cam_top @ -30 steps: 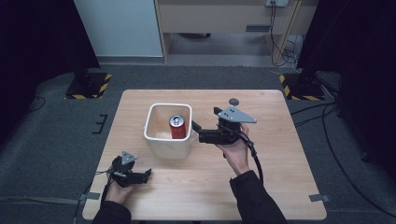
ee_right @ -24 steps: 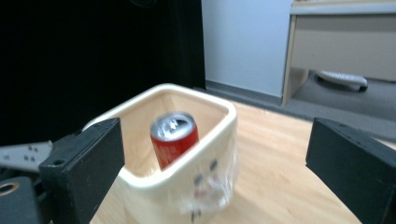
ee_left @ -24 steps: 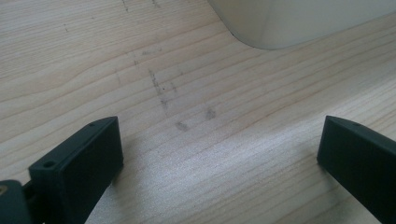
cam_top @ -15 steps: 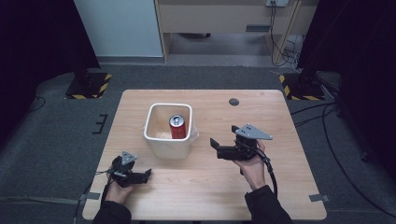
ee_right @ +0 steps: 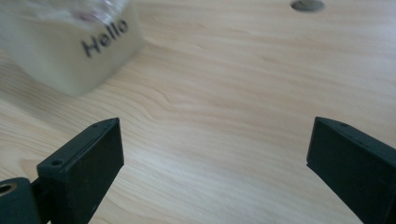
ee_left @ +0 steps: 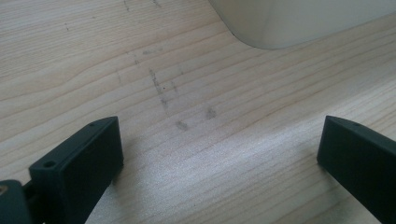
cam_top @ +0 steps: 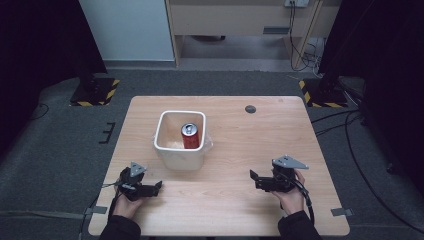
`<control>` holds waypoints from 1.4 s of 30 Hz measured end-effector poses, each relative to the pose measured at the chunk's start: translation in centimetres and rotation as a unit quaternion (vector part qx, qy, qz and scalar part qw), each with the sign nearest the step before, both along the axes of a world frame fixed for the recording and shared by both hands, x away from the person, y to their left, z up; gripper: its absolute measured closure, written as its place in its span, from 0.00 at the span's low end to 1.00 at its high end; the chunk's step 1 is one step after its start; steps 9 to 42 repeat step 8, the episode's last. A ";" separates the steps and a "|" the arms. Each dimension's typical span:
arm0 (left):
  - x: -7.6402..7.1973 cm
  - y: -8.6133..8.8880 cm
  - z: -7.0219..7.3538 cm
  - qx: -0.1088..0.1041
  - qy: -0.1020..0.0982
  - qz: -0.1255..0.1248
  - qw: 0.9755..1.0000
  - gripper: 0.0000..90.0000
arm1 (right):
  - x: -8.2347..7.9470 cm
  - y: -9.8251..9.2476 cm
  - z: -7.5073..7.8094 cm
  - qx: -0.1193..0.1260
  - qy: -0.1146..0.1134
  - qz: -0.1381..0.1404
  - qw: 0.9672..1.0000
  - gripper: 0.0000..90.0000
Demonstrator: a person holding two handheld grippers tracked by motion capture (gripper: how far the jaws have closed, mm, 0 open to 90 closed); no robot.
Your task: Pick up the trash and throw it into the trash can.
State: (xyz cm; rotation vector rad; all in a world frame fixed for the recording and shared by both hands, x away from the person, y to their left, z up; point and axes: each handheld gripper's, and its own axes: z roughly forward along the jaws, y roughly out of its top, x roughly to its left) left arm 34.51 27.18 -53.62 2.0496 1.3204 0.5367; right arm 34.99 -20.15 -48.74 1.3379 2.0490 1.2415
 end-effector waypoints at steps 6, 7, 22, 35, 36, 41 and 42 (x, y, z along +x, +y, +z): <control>0.0 0.0 0.0 0.000 0.000 0.000 1.000 0.00 | -0.3 -2.1 -1.3 -0.005 0.022 -0.033 0.999 0.05; 0.0 0.0 0.0 0.000 0.000 0.000 1.000 0.00 | -0.3 -2.8 -1.8 -0.007 0.031 -0.045 0.998 0.04; 0.0 0.0 0.0 0.000 0.000 0.000 1.000 0.00 | -0.4 -3.1 -2.1 -0.013 0.035 -0.050 0.998 0.04; 0.0 0.0 0.0 0.000 0.000 0.000 1.000 0.00 | -0.4 -3.1 -2.1 -0.013 0.035 -0.050 0.998 0.04; 0.0 0.0 0.0 0.000 0.000 0.000 1.000 0.00 | -0.4 -3.1 -2.1 -0.013 0.035 -0.050 0.998 0.04; 0.0 0.0 0.0 0.000 0.000 0.000 1.000 0.00 | -0.4 -3.1 -2.1 -0.013 0.035 -0.050 0.998 0.04; 0.0 0.0 0.0 0.000 0.000 0.000 1.000 0.00 | -0.4 -3.1 -2.1 -0.013 0.035 -0.050 0.998 0.04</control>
